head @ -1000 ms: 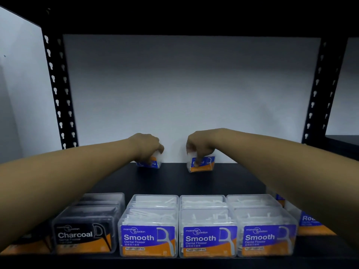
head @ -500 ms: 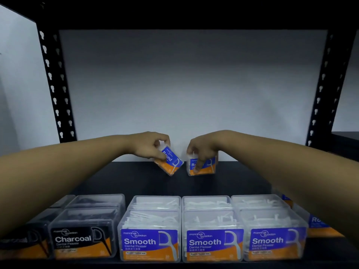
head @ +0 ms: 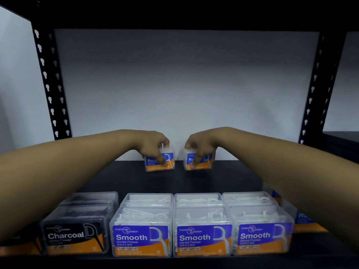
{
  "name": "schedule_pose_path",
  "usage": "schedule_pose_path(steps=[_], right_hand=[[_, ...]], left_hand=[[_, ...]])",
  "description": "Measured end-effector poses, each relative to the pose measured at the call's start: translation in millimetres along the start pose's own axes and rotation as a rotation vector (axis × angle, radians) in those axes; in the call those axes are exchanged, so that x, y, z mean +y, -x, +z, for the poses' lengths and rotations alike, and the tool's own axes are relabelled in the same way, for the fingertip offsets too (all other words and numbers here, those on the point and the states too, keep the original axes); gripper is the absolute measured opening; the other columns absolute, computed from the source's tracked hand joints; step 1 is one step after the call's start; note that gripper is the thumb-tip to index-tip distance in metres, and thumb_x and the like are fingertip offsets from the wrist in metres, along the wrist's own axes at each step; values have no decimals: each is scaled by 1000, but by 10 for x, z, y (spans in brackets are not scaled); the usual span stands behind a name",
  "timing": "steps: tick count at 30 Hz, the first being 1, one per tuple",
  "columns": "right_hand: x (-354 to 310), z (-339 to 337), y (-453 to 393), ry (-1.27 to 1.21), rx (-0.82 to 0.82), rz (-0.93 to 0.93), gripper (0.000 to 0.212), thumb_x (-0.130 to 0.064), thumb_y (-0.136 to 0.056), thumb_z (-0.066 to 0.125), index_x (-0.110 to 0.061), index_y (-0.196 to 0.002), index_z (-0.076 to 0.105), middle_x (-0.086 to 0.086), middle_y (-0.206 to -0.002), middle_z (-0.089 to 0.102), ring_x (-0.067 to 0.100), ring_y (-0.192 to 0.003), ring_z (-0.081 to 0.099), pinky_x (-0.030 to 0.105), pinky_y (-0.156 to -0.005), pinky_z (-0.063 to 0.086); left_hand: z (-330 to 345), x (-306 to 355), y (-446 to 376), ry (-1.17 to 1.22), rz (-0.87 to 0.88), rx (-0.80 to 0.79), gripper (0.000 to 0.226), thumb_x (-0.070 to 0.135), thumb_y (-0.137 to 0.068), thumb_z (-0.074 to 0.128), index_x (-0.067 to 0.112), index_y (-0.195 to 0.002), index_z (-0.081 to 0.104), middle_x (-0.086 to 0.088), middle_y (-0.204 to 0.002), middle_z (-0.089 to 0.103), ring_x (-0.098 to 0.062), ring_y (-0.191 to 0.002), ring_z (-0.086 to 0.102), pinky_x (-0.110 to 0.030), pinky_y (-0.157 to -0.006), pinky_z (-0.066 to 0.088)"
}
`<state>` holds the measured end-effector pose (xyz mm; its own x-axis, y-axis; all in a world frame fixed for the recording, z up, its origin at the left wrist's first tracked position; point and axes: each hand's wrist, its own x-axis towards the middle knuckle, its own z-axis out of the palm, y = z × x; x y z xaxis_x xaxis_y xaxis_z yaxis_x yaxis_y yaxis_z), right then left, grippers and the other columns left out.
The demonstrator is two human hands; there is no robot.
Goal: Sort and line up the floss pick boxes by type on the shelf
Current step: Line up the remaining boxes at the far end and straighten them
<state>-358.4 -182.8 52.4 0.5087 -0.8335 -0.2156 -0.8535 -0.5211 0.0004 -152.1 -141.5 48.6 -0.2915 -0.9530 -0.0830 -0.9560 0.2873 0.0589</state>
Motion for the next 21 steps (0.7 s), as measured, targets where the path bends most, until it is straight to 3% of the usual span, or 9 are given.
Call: schedule_pose_path(steps=[3,6,10,14,17,21], right_hand=[[102,-174,222,-103,46,12,43,-37,-82,86,-17,-116,69,5,-113,72,27,-100,73,45,-81,65],[236,-306,462,-153,60,39,46,-34,-83,85,-15,-122,69,8,-117,72,30,-102,73,48,-79,66],[482,-408,768,-155,105,74,39,-34,-82,87,-17,-113,71,7,-112,72,31,-100,74,47,-77,66],[728,-465,1037,-138,125,103,41,-35,-83,85,-22,-117,68,5,-119,71,29,-103,72,50,-84,64],[892,-477,1231,-157,134,124,45,-30,-85,84,-31,-124,62,4,-122,66,31,-105,70,49,-81,65],[1072,-464,1481,-149,121,146,45,-26,-86,83,-37,-123,61,5,-125,63,33,-106,68,48,-79,66]], left_hand=[[-189,149,60,82,4,2,38,36,-84,80,19,-110,59,0,-106,66,-25,-96,71,-45,-82,64],[-349,335,107,104,26,30,39,38,-85,78,17,-114,61,-4,-113,70,-23,-98,72,-45,-84,63],[-486,632,141,116,65,132,35,43,-87,74,19,-110,62,0,-112,70,-20,-95,72,-37,-82,60],[-521,977,102,181,116,106,24,35,-91,71,23,-108,58,-5,-114,66,-24,-93,72,-46,-76,65],[-507,1233,61,221,155,92,30,31,-92,70,25,-117,55,-5,-117,62,-28,-96,70,-49,-69,65],[-483,1527,-25,209,231,117,37,38,-87,73,38,-119,53,0,-118,64,-25,-100,70,-50,-80,64]])
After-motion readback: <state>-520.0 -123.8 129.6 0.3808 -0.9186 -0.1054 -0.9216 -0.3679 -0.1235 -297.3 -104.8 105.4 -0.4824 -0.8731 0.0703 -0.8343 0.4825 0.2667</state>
